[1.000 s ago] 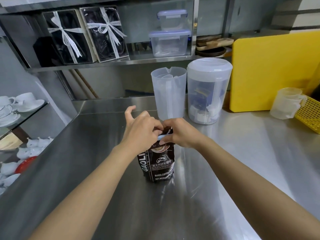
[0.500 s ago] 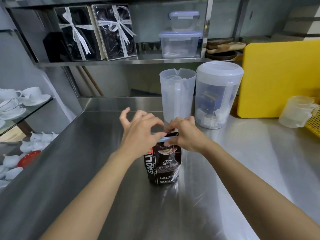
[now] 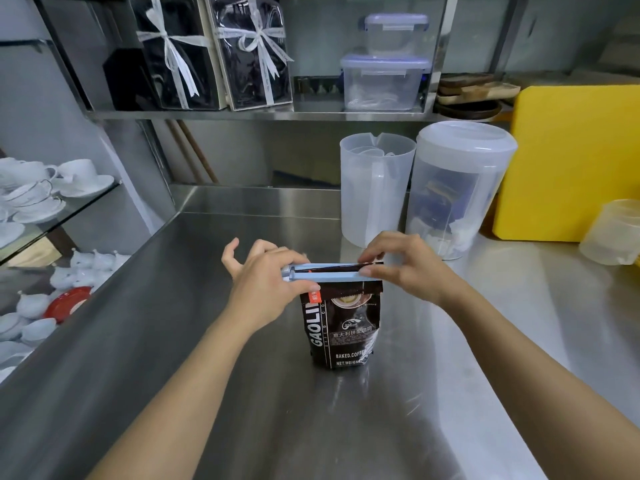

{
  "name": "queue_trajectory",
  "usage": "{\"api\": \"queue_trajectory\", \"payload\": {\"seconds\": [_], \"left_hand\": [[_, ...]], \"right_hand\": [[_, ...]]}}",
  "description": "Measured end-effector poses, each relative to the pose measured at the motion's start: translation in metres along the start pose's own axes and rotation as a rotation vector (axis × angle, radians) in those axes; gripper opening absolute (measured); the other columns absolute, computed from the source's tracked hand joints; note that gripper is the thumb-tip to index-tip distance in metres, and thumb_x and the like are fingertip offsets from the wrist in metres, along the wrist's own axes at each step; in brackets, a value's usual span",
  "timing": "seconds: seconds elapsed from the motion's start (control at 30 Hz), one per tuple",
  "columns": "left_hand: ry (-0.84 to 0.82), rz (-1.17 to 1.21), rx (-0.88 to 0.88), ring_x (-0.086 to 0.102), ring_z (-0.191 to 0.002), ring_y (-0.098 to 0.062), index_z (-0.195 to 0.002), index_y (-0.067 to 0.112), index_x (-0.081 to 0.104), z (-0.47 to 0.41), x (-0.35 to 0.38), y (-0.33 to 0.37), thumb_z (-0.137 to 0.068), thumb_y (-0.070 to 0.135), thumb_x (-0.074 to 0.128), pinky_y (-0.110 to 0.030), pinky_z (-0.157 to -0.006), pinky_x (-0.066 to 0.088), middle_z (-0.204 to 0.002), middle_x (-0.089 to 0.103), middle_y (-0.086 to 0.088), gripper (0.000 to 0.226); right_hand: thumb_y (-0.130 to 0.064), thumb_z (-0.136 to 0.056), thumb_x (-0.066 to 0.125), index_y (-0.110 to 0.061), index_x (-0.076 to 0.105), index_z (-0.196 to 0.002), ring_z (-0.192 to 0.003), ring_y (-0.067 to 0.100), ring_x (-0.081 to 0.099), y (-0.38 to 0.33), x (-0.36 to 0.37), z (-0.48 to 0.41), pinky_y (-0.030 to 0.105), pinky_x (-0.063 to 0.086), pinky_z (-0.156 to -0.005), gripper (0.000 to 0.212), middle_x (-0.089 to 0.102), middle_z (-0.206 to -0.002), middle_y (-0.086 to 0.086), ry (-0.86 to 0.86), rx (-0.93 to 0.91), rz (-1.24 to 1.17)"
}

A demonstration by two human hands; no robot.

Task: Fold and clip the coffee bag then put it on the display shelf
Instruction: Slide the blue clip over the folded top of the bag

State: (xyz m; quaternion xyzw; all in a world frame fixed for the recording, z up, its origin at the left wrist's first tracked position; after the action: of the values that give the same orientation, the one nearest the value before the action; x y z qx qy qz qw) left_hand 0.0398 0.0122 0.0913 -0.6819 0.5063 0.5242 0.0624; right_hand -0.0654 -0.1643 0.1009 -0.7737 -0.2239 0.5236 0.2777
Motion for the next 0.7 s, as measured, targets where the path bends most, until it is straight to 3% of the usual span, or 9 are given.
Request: {"api": "queue_trajectory", "payload": {"seconds": [0.13, 0.27, 0.47, 0.7], "left_hand": [[0.026, 0.079, -0.035, 0.04, -0.101, -0.001, -0.079, 0.032, 0.067, -0.001, 0.007, 0.002, -0.065, 0.042, 0.075, -0.033, -0.105, -0.012, -0.082, 0.062, 0.016, 0.019], [0.029, 0.099, -0.081, 0.036, -0.101, 0.002, -0.081, 0.031, 0.069, 0.0, 0.015, 0.0, -0.064, 0.043, 0.075, -0.037, -0.106, -0.009, -0.081, 0.055, 0.024, 0.022], [0.06, 0.113, -0.102, 0.034, -0.101, 0.0, -0.074, 0.031, 0.069, 0.0, 0.019, -0.009, -0.058, 0.046, 0.078, -0.042, -0.107, -0.005, -0.084, 0.053, 0.024, 0.024], [0.085, 0.176, -0.115, 0.034, -0.1, -0.001, -0.071, 0.027, 0.07, 0.0, 0.019, -0.01, -0.057, 0.044, 0.078, -0.037, -0.105, -0.005, -0.076, 0.051, 0.026, 0.023]], "right_hand": [[-0.021, -0.076, 0.07, -0.017, 0.071, -0.079, -0.086, 0.011, 0.051, -0.005, -0.004, -0.004, 0.027, 0.019, -0.083, 0.005, 0.064, -0.083, -0.001, 0.022, -0.082, 0.207], [-0.019, -0.074, 0.068, -0.018, 0.07, -0.069, -0.081, 0.009, 0.044, -0.009, -0.003, -0.003, 0.027, 0.012, -0.072, 0.006, 0.058, -0.074, -0.011, 0.112, -0.159, 0.37], [-0.019, -0.074, 0.066, -0.019, 0.069, -0.068, -0.078, 0.003, 0.037, -0.011, -0.002, -0.002, 0.027, 0.01, -0.071, 0.007, 0.056, -0.072, -0.016, 0.127, -0.163, 0.43], [-0.013, -0.078, 0.068, -0.015, 0.071, -0.072, -0.08, 0.006, 0.038, -0.012, -0.003, -0.001, 0.025, 0.009, -0.073, 0.007, 0.057, -0.074, -0.014, 0.147, -0.117, 0.45]]}}
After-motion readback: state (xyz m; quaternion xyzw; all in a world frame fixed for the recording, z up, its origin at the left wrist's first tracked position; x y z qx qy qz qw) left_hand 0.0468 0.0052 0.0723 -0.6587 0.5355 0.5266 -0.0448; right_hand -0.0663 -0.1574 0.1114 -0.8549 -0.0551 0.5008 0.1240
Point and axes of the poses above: each hand's wrist, its own z-axis away from the middle knuckle, its own x-axis out of the palm, y = z × x, the point moved 3 cm from there along -z, towards the middle knuckle
